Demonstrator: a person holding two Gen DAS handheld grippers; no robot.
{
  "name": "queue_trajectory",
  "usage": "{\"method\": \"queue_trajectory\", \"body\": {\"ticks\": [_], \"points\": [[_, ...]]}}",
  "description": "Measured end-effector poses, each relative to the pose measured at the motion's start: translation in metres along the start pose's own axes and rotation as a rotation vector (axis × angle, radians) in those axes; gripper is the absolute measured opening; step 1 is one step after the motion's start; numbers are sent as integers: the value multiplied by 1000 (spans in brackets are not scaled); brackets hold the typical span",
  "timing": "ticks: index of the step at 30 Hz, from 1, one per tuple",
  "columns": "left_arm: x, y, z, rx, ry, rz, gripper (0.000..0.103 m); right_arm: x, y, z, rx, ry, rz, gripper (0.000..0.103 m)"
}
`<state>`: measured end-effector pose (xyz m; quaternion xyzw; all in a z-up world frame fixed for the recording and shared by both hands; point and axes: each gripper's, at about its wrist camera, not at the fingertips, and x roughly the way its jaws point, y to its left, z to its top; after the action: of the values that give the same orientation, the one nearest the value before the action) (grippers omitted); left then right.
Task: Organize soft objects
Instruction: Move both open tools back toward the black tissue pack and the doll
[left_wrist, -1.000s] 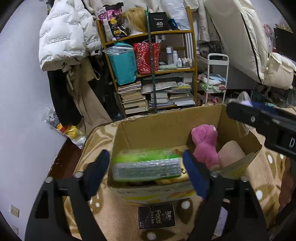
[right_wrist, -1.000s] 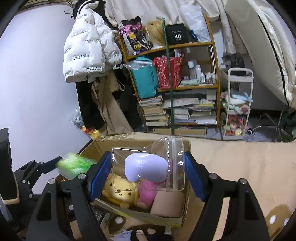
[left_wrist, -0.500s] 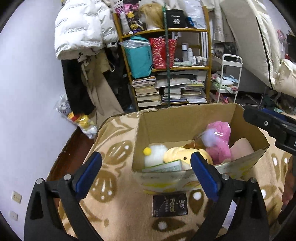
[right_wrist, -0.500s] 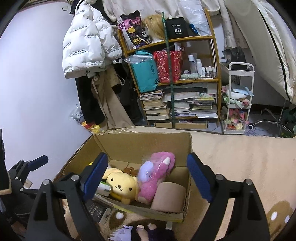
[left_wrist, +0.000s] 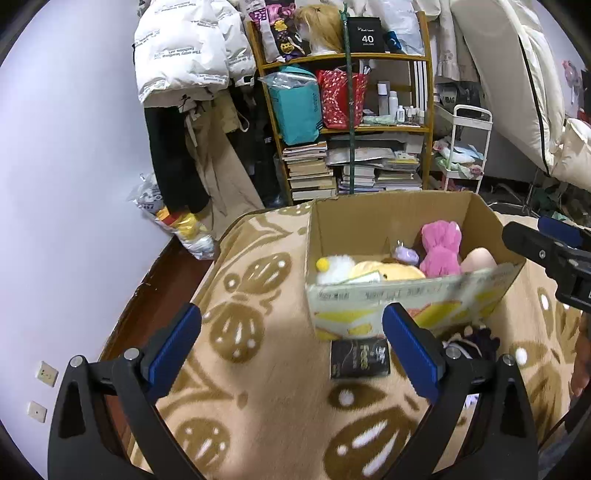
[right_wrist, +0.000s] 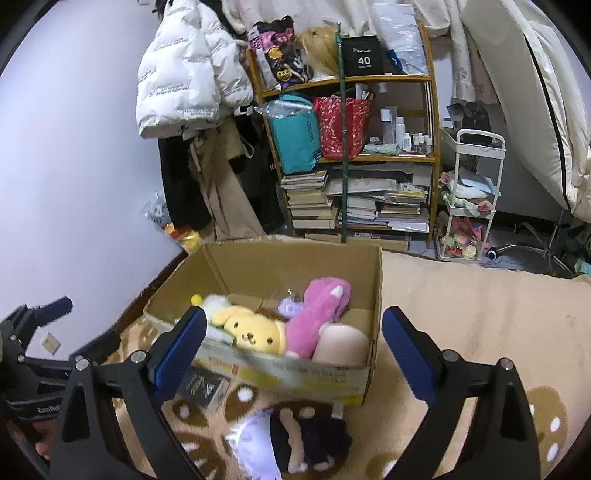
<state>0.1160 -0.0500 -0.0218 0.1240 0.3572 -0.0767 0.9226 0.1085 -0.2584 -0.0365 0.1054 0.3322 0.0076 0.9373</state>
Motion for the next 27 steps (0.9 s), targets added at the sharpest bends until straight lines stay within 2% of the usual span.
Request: {"method": "queue_trajectory", "body": {"ticks": [3, 7, 14, 21, 27], "points": [[-4, 3, -6, -18, 12, -18, 97, -6, 1, -4, 4, 10, -6, 100], [-6, 4, -13, -12, 26, 6, 97, -18, 0, -8, 16, 9, -7, 100], [-15, 6, -19, -17, 51, -2, 97, -28, -11, -15, 52, 51, -15, 100], [-8, 1, -25, -3, 87, -10, 97, -21, -18, -23, 89, 102, -35, 100], [2, -5, -25, 14, 106, -19, 97, -7, -15, -28, 73, 145, -54, 100]]}}
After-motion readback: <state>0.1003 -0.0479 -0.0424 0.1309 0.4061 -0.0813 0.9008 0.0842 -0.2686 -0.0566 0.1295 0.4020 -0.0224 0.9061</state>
